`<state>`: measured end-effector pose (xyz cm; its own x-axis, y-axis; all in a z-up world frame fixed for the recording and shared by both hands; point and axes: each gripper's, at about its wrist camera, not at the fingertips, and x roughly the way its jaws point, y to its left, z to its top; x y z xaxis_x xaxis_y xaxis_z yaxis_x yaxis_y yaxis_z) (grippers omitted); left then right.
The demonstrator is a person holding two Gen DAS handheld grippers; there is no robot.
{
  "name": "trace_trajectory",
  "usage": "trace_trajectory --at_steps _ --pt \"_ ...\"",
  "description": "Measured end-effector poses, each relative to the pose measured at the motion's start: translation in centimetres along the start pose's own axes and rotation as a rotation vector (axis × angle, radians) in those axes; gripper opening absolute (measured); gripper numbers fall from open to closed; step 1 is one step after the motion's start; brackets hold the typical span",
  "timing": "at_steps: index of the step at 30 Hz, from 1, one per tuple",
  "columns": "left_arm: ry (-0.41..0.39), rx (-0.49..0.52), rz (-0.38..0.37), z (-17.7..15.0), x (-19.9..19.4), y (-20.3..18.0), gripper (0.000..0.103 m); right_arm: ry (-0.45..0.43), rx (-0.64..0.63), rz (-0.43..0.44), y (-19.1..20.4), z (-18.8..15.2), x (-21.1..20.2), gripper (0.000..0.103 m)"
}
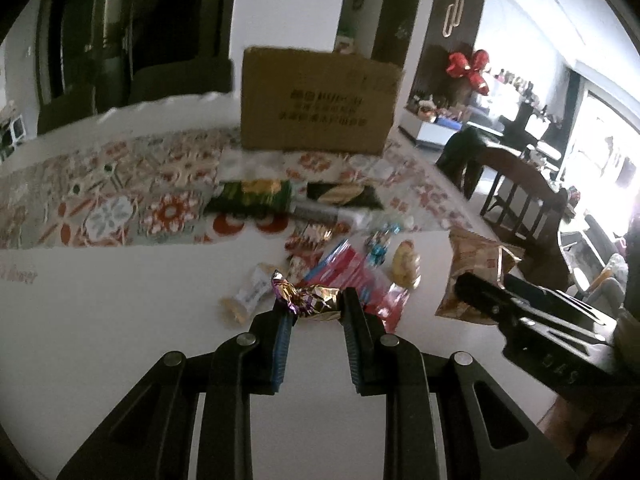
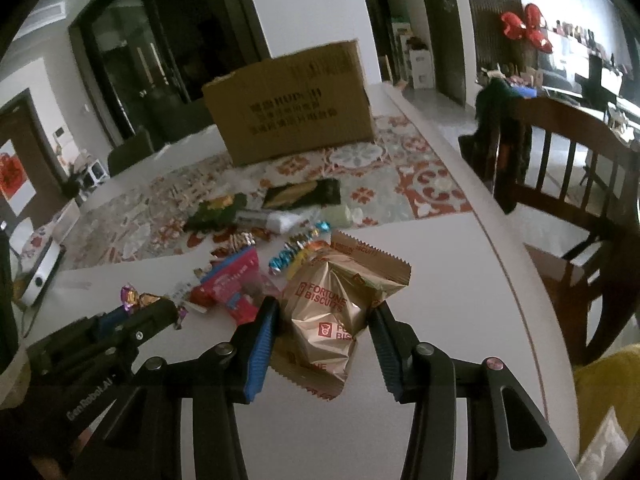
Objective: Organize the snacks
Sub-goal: 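Carry both snacks into the cardboard box and open both tools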
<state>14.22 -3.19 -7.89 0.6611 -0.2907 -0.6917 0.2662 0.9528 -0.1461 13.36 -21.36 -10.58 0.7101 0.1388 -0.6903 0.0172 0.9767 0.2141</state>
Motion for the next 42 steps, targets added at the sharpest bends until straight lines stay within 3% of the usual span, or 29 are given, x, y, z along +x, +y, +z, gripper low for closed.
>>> trace_trajectory --at_steps 10,24,32,42 --pt "-0.119 0.103 -0.027 4.6 -2.2 -1.0 0.025 -0.090 -0.055 0.046 1.0 3.3 -2.0 0.047" --pt "-0.220 0.151 -0.002 12.8 -1.5 -0.4 0.025 -0.246 -0.127 0.068 2.3 12.0 -2.3 0.047" --pt "-0.227 0.194 0.013 18.5 0.1 0.1 0.025 -0.260 -0.165 0.077 2.8 18.0 -0.7 0.047" --pt "-0.161 0.195 0.013 26.0 4.4 0.8 0.025 -0.240 -0.208 0.087 3.0 25.4 2.9 0.047"
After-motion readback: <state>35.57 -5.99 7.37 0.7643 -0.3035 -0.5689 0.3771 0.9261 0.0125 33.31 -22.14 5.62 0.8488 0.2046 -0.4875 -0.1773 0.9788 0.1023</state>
